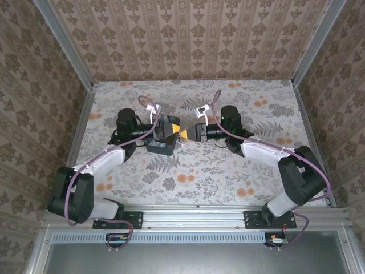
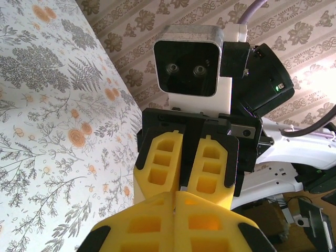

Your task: Unlock the padlock with the key

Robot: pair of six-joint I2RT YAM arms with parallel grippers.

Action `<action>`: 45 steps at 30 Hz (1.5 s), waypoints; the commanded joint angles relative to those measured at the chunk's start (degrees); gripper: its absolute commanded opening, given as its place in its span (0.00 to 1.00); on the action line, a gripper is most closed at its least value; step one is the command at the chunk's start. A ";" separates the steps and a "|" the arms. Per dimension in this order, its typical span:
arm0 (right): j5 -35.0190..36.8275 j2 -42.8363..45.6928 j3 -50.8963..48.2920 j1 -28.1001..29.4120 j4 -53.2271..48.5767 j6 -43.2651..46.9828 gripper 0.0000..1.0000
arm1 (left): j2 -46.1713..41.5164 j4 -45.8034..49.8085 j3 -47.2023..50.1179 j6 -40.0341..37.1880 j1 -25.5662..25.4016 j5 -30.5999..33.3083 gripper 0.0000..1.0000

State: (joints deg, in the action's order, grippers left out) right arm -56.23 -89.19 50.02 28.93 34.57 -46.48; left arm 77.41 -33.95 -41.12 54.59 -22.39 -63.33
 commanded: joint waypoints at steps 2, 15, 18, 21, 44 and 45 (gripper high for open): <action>-1.35 -0.20 -0.62 0.35 3.19 -0.03 0.15 | -0.50 -3.20 0.43 1.18 0.36 -0.40 0.00; 0.64 -0.13 -1.82 0.12 8.62 -3.91 0.00 | -0.16 -4.14 2.27 1.47 0.20 0.95 0.00; 1.70 0.11 -2.85 -0.18 8.16 -3.61 0.00 | -0.28 -0.40 2.19 0.26 1.42 2.73 0.19; 3.05 0.96 -3.56 -1.34 2.79 -1.14 0.00 | -1.30 7.60 1.21 -3.15 3.77 6.04 0.43; 35.87 15.64 0.07 -25.47 -50.84 14.87 0.00 | 29.21 85.38 -41.40 38.46 -35.68 87.73 0.66; 37.09 16.31 -0.35 -26.15 -50.28 14.57 0.00 | 32.49 88.40 -44.60 43.56 -36.36 89.68 0.65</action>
State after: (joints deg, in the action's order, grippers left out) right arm -25.89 -75.24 50.24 4.51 -12.56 -31.38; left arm 104.62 44.03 -79.70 78.94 -57.69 15.55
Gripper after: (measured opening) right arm 0.065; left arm 0.651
